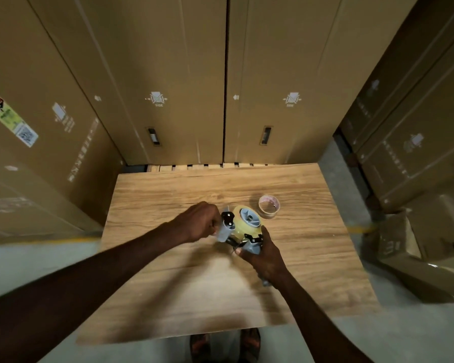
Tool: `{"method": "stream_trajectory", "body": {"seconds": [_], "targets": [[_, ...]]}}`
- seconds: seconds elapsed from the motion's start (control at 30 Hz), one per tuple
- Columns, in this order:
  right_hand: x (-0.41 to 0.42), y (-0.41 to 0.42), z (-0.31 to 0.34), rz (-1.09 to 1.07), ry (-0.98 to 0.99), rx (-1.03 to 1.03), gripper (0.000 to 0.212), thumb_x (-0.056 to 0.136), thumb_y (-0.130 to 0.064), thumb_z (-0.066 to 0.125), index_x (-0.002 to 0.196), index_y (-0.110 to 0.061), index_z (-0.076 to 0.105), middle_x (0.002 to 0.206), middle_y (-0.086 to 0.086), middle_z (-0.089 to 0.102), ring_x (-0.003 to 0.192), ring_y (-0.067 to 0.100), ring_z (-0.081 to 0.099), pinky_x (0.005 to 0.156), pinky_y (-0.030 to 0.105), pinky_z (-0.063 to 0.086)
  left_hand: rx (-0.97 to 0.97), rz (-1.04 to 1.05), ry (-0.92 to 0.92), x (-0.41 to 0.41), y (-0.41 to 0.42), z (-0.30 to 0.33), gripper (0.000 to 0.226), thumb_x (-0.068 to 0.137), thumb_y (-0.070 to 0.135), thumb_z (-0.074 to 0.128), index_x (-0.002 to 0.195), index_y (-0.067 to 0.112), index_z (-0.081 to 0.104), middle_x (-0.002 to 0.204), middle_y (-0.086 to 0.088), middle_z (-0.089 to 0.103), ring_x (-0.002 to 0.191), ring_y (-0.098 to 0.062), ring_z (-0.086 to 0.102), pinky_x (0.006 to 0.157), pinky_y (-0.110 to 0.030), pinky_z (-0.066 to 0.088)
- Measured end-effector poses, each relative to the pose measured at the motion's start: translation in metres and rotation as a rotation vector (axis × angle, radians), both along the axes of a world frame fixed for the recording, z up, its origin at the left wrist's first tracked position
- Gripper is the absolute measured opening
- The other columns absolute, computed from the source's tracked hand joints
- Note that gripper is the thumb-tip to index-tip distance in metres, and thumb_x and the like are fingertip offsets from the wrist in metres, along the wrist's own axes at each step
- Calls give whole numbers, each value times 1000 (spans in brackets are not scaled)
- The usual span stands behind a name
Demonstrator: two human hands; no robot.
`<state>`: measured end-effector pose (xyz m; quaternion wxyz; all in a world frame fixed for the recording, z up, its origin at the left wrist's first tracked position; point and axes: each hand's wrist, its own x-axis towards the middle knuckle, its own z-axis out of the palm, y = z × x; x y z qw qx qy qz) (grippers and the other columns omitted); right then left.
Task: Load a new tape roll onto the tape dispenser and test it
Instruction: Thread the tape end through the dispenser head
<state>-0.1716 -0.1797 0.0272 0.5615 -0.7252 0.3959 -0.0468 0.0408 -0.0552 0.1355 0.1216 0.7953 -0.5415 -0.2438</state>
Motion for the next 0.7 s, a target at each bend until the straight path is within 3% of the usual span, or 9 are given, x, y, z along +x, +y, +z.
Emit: {"method": "stream_trajectory", "body": {"seconds": [0.13, 0.23, 0.3, 0.43, 0.57, 0.7], "targets": [[-4, -6, 4, -82, 18, 22, 81, 77, -46, 94, 145, -41, 50, 116, -11, 76, 88, 14, 74, 57, 27, 59, -10, -40, 15, 20, -4, 24, 10, 79, 5, 71, 70, 9, 74, 72, -4, 75, 69, -13, 71, 63, -31, 56], [-4, -6, 7, -76, -8, 0, 82, 77, -44, 94, 146, -40, 50, 112, -21, 73, 96, -1, 69, 68, 20, 54, -21, -34, 2, 22, -14, 32, 9, 80, 5, 73, 72, 10, 75, 71, -3, 75, 68, -11, 70, 63, -28, 53], [-4, -5, 6, -87, -13, 12, 82, 76, -43, 95, 146, -39, 52, 115, -19, 74, 102, -4, 68, 73, 18, 53, -19, -7, 87, 24, -20, 38, 5, 79, 10, 79, 75, 12, 77, 68, 1, 74, 65, -7, 69, 62, -26, 54], [-11, -8, 4, -89, -35, 37, 81, 76, -41, 95, 146, -38, 54, 118, -21, 74, 107, -5, 69, 90, 28, 58, 76, -42, 206, 30, -24, 52, 11, 75, 17, 86, 79, 10, 78, 54, 12, 68, 53, -7, 65, 57, -20, 53], [-14, -4, 9, -69, -65, 55, 78, 79, -35, 94, 147, -35, 54, 120, -24, 72, 100, -24, 64, 85, 16, 50, 136, -97, 199, 32, -31, 63, 10, 76, 17, 84, 82, 11, 79, 62, 12, 70, 55, 1, 62, 59, -18, 49], [-14, 4, 13, -89, -111, 98, 73, 78, -43, 94, 142, -38, 59, 120, -17, 78, 103, -11, 71, 87, 22, 53, 144, -191, 126, 33, -39, 73, 7, 77, 15, 83, 82, 12, 79, 74, 8, 74, 63, 6, 61, 65, -17, 49]]}}
